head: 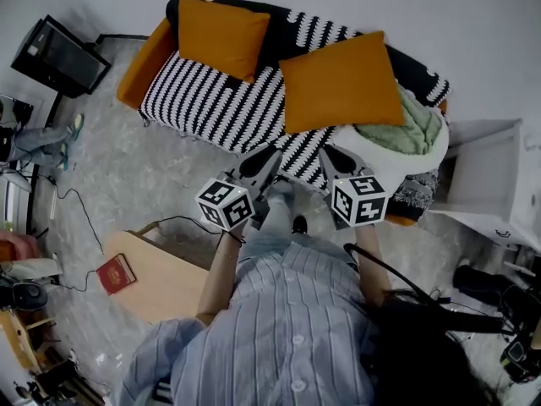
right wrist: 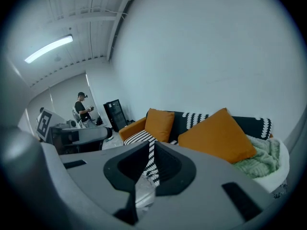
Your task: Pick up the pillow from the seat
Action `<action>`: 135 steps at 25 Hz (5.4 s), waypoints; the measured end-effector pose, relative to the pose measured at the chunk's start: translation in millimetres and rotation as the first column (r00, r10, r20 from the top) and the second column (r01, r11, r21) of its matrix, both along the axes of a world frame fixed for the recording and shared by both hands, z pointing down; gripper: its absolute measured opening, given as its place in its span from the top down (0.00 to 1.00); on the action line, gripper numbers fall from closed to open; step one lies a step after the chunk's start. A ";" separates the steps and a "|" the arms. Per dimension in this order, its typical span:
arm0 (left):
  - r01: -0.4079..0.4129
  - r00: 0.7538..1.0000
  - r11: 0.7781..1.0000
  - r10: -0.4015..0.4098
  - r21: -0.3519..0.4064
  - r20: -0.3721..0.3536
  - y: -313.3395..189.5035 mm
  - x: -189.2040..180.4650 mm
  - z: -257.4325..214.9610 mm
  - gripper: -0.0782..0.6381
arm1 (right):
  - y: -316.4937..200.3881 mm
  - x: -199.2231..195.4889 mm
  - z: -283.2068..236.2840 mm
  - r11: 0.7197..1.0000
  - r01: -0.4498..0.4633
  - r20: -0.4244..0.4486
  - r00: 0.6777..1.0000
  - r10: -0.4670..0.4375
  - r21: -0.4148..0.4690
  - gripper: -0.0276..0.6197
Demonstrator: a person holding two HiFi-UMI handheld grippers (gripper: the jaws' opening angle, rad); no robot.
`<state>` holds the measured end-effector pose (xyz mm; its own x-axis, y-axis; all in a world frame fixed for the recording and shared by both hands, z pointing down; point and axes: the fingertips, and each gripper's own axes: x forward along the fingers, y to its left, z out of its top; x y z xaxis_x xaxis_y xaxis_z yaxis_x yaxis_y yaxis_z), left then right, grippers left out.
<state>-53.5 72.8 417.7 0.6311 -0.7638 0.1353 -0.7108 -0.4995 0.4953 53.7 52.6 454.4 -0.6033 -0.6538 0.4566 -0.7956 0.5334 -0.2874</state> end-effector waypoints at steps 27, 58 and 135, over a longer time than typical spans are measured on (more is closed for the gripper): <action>-0.080 0.997 0.982 0.082 -0.173 0.003 -236.9 -108.6 71.4 0.83 | -208.5 -38.8 50.3 0.970 -0.174 -0.047 0.985 0.169 -0.168 0.89; -0.185 0.982 0.935 0.168 -0.304 -0.082 -347.8 -16.6 148.1 0.82 | -359.7 128.3 65.3 0.925 -0.352 -0.159 0.931 0.330 -0.144 0.89; -0.160 0.987 0.739 0.128 -0.655 -0.098 -463.6 -7.6 403.0 0.56 | -517.1 196.2 215.5 0.938 -0.084 -0.410 0.910 -0.065 -0.335 0.77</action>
<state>-61.2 -390.8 820.7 0.7439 -0.3939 0.5399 -0.6270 -0.1318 0.7678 249.8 -464.5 669.9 -0.3080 -0.4192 0.8541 -0.8856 0.4544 -0.0963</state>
